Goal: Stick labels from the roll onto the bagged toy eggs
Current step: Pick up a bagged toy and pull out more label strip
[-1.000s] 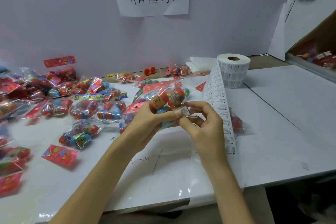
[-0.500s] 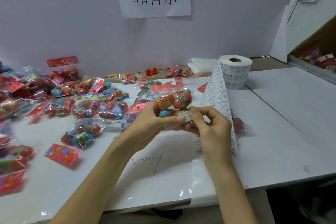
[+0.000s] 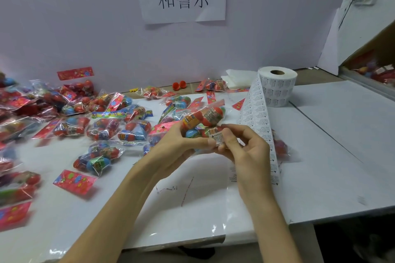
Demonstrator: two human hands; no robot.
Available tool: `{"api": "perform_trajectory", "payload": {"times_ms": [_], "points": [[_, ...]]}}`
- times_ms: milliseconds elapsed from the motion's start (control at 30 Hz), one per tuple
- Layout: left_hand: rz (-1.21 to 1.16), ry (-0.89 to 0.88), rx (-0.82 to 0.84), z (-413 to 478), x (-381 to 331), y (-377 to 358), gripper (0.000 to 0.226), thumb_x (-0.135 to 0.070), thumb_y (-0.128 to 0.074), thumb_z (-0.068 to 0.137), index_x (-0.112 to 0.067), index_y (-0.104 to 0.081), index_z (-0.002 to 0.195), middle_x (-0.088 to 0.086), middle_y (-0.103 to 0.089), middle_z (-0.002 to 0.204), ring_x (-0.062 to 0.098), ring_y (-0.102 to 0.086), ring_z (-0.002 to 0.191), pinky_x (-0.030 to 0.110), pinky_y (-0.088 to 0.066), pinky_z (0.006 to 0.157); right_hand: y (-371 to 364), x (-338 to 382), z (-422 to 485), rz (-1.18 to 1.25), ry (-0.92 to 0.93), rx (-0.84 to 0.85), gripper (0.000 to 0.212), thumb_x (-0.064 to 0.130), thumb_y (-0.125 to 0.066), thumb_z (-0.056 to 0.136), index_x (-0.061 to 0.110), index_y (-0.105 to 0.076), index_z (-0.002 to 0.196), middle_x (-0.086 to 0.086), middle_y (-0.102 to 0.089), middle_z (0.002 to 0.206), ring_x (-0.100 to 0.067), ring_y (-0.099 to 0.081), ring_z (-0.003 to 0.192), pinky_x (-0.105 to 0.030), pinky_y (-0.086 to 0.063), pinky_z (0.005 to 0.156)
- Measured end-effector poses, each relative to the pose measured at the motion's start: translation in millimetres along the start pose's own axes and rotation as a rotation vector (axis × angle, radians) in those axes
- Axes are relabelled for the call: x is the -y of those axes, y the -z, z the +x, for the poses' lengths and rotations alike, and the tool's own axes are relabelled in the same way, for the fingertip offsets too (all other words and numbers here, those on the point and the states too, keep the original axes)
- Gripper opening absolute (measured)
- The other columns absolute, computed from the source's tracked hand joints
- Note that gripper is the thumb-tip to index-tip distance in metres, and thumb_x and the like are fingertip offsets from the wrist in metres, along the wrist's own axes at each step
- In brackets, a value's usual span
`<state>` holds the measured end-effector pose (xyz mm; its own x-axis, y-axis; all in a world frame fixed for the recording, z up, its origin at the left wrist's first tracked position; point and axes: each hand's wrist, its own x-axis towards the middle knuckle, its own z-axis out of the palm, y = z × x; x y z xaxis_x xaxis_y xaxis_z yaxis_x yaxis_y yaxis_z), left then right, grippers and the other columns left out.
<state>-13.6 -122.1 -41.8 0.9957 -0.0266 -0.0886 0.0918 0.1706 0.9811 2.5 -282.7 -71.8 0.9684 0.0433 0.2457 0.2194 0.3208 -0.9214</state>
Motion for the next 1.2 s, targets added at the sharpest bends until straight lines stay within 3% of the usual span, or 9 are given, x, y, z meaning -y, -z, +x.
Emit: {"api": "perform_trajectory", "payload": {"times_ms": [167,267,367,500,667,833,933,1033,1200], "points": [[0.039,-0.020,-0.034,-1,-2,-2,0.063,-0.030,-0.080,0.080,-0.005,-0.058,0.134,0.015,-0.075,0.117,0.032,-0.075,0.106,0.037,-0.062,0.086,0,0,0,-0.041,0.019,-0.008,0.006,0.015,-0.069,0.096,0.018,-0.074,0.094,0.003,-0.072,0.082,-0.017,-0.067,0.072,-0.028,-0.058,0.063],[0.047,-0.035,-0.062,1,0,0,0.060,-0.025,-0.080,0.072,-0.004,-0.063,0.126,0.015,-0.077,0.111,0.029,-0.076,0.100,0.033,-0.062,0.079,-1,1,-2,-0.087,0.029,0.009,0.014,0.022,-0.077,0.090,0.025,-0.070,0.102,0.014,-0.070,0.084,-0.011,-0.069,0.077,-0.025,-0.056,0.059],[0.061,-0.061,-0.071,2,2,2,0.055,-0.021,-0.089,0.066,-0.010,-0.068,0.116,0.007,-0.078,0.101,0.022,-0.076,0.095,0.027,-0.061,0.077,0,1,-2,-0.121,0.022,0.012,0.018,0.018,-0.079,0.088,0.029,-0.072,0.101,0.011,-0.072,0.086,-0.015,-0.070,0.083,-0.024,-0.056,0.059],[0.095,-0.070,-0.076,5,5,3,0.054,-0.016,-0.087,0.063,-0.012,-0.069,0.114,0.008,-0.077,0.101,0.023,-0.076,0.096,0.027,-0.061,0.076,-2,1,-2,-0.142,0.040,0.011,0.020,0.030,-0.078,0.083,0.030,-0.072,0.102,0.008,-0.072,0.090,-0.016,-0.070,0.088,-0.033,-0.058,0.070],[0.228,-0.092,0.049,3,9,-1,0.037,-0.009,-0.083,0.070,-0.015,-0.073,0.105,0.009,-0.078,0.095,0.024,-0.076,0.087,0.028,-0.061,0.072,-2,2,-2,-0.153,0.094,-0.014,0.020,0.045,-0.073,0.081,0.027,-0.074,0.090,0.009,-0.075,0.085,-0.007,-0.070,0.081,-0.020,-0.054,0.069],[0.319,-0.083,0.097,0,9,-6,0.033,-0.002,-0.082,0.082,-0.008,-0.071,0.113,0.005,-0.077,0.090,0.019,-0.075,0.081,0.026,-0.059,0.069,1,-1,-1,-0.127,0.077,-0.099,0.014,0.030,-0.075,0.086,0.020,-0.073,0.077,0.009,-0.070,0.068,-0.005,-0.065,0.065,-0.022,-0.049,0.063],[0.326,-0.077,0.129,-4,7,-9,0.031,-0.022,-0.083,0.084,-0.011,-0.071,0.111,0.004,-0.078,0.090,0.016,-0.076,0.078,0.020,-0.057,0.066,2,-2,-1,-0.138,0.099,-0.126,0.022,0.021,-0.075,0.091,0.017,-0.069,0.070,0.010,-0.065,0.062,-0.005,-0.060,0.060,-0.019,-0.048,0.061],[0.312,-0.046,0.089,-5,6,-11,0.032,-0.044,-0.078,0.082,-0.022,-0.075,0.104,0.006,-0.079,0.099,0.021,-0.078,0.092,0.024,-0.060,0.072,0,1,-1,-0.119,0.109,-0.134,0.017,0.016,-0.075,0.091,0.012,-0.073,0.075,0.006,-0.069,0.065,0.000,-0.064,0.059,-0.013,-0.050,0.053],[0.293,-0.045,0.077,-3,8,-9,0.023,-0.043,-0.079,0.084,-0.025,-0.080,0.097,0.009,-0.079,0.103,0.025,-0.077,0.099,0.031,-0.063,0.078,0,1,0,-0.168,0.115,-0.150,0.019,0.017,-0.077,0.089,0.022,-0.072,0.072,0.013,-0.066,0.062,-0.001,-0.061,0.061,-0.020,-0.053,0.057]]}}
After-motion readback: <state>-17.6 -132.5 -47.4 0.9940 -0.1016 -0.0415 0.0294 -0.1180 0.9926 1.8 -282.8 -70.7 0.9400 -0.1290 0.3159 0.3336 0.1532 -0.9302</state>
